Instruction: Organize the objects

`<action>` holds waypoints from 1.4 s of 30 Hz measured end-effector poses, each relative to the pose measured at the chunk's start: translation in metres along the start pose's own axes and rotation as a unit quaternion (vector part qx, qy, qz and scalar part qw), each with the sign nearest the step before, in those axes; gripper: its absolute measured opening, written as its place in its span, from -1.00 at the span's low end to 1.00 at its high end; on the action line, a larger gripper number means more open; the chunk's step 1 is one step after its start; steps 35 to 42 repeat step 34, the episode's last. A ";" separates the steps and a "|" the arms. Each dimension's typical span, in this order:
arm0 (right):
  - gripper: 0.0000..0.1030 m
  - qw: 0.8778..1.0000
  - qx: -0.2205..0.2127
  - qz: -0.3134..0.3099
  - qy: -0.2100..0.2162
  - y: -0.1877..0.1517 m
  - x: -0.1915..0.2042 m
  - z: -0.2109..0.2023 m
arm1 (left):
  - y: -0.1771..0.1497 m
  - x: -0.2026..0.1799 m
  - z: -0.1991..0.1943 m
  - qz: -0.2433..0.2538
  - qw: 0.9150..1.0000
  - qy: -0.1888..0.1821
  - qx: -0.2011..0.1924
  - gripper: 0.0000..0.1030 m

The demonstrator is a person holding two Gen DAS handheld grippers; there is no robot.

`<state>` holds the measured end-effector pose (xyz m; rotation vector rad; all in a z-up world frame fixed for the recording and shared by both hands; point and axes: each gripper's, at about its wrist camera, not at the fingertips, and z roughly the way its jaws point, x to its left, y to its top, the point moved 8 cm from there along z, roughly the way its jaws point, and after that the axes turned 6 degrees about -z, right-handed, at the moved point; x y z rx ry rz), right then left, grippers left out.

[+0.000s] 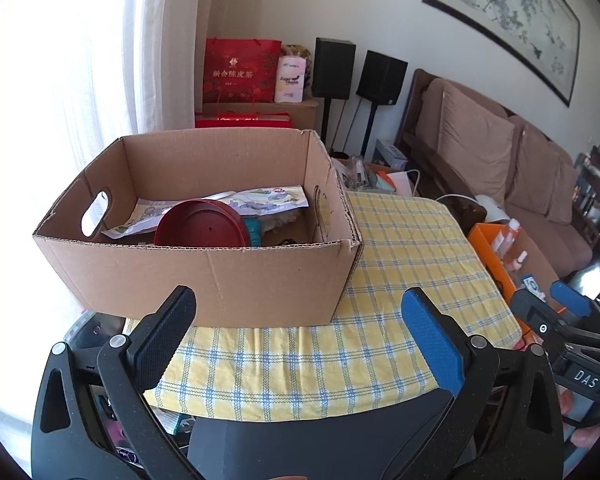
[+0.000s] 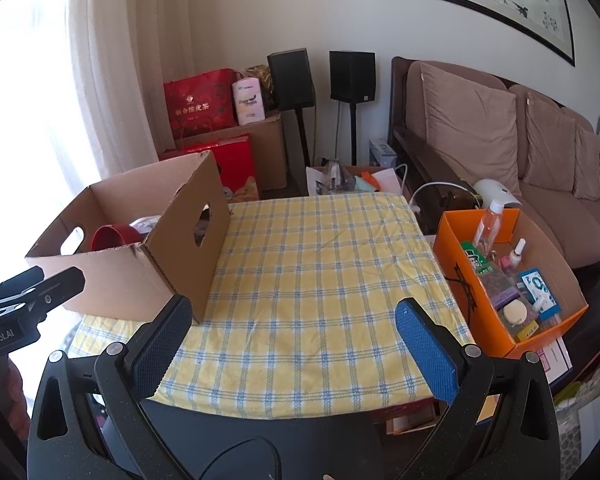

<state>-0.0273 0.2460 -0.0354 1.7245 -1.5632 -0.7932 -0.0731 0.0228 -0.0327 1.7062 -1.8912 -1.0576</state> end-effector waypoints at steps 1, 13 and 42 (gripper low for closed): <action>0.99 1.000 -0.001 -0.001 0.000 0.000 0.001 -0.001 | 0.000 0.001 0.000 0.000 1.000 0.001 -0.001 0.99; 0.99 1.000 -0.004 -0.004 0.000 0.001 0.005 -0.002 | 0.004 0.007 -0.002 -0.003 1.000 0.004 -0.007 1.00; 0.99 1.000 -0.001 -0.002 0.001 0.001 0.008 -0.002 | 0.003 0.003 -0.002 0.001 1.000 0.011 -0.007 0.99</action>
